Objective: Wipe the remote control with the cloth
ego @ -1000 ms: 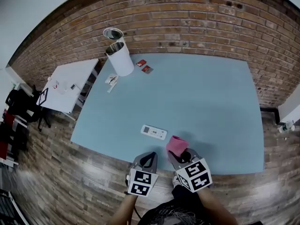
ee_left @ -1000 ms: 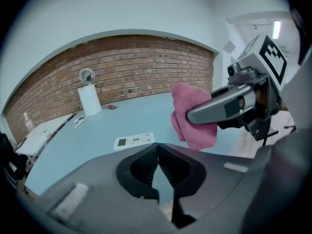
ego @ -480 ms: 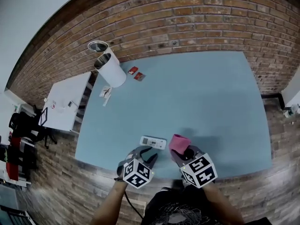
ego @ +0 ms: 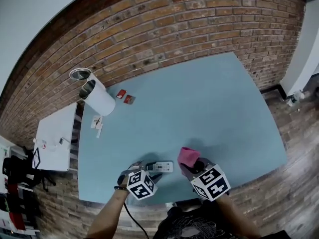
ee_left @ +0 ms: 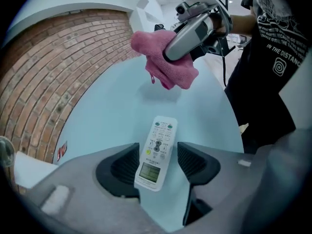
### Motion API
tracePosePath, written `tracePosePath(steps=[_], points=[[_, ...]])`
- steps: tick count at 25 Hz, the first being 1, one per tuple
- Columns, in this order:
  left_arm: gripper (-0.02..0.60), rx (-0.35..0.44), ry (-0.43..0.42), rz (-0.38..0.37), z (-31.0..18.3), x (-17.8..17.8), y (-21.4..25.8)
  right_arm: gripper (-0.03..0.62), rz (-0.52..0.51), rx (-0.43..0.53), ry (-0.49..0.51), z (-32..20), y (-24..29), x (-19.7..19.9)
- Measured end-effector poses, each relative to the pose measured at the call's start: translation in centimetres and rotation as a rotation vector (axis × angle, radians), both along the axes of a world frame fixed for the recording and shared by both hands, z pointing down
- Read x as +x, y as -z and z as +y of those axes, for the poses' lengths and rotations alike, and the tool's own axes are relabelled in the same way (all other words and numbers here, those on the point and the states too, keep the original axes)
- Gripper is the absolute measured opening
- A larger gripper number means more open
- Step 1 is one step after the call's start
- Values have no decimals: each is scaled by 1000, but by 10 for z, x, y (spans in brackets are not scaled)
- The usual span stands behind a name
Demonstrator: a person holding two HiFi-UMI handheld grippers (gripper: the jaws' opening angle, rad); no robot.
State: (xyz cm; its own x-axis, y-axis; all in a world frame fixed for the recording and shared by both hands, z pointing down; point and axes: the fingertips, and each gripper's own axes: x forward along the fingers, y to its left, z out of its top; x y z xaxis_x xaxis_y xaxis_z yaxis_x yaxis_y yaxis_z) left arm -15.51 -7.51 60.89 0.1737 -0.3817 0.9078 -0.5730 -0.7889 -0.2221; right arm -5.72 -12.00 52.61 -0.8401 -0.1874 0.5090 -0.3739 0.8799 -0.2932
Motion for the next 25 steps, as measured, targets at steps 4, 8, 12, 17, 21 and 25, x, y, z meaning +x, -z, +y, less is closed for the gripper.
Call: tracePosePath(steps=[4, 8, 12, 17, 21, 25], points=[[256, -56, -122, -5, -9, 1, -9, 63, 23, -5, -58, 3, -3, -4], [288, -158, -219, 7, -6, 5, -21, 63, 35, 3, -122, 4, -2, -2], [288, -228, -270, 0, -5, 6, -30, 63, 50, 0, -190, 1, -3, 6], [264, -332, -310, -20, 1, 7, -36, 63, 56, 0, -239, 2, -4, 9], [244, -376, -308, -47, 1, 10, -37, 63, 54, 10, -254, 4, -3, 10], [236, -364, -268, -10, 1, 10, -34, 63, 43, 23, -276, 3, 3, 15]])
